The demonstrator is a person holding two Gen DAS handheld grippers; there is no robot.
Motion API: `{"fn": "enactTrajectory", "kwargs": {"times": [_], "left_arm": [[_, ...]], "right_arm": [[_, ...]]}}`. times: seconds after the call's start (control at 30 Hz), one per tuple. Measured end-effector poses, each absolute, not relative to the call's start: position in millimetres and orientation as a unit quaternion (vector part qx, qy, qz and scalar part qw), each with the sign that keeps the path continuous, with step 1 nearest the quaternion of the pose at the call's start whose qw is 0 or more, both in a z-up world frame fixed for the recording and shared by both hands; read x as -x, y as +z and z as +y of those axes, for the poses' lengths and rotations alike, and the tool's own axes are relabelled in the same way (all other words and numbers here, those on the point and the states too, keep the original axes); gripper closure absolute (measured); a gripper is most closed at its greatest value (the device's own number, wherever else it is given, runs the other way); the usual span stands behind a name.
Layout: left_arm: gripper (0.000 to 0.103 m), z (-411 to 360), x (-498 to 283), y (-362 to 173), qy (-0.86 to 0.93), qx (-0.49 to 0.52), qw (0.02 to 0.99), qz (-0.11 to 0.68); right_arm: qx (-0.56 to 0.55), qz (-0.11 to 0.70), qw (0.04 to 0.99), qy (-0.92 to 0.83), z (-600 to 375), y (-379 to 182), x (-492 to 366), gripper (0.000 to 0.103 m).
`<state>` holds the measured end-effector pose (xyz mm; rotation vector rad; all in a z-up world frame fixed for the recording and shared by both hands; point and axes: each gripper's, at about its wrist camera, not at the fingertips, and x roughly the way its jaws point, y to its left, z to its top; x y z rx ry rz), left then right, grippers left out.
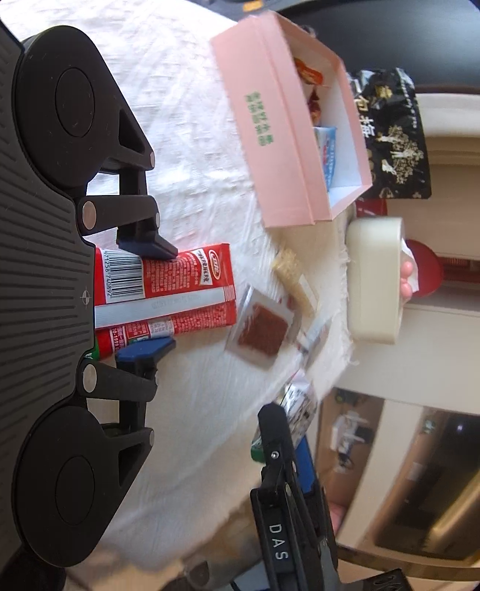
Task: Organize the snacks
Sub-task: 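Grasp the white-and-green peanut snack packet with the right tool, then drop the red packet into the box with the left tool while the right drops the peanut packet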
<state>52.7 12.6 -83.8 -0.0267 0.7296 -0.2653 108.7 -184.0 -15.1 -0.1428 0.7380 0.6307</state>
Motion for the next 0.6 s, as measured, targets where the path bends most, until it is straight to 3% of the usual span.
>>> {"fn": "enactTrajectory", "kwargs": {"times": [0.3, 0.43, 0.6], "left_arm": [[0.052, 61.3, -4.6, -4.1, -0.056, 0.01, 0.97, 0.237], [0.051, 86.7, -29.4, 36.5, -0.01, -0.002, 0.983, 0.183], [0.05, 123.3, -109.4, 45.4, 0.003, 0.069, 0.976, 0.205]], "right_arm": [[0.087, 0.269, 0.882, 0.377, -158.3, 46.4, -58.8, 0.042], [0.085, 0.252, 0.882, 0.389, -143.1, 57.3, -58.1, 0.042], [0.079, 0.262, 0.878, 0.393, -129.0, 52.8, -67.4, 0.042]]}}
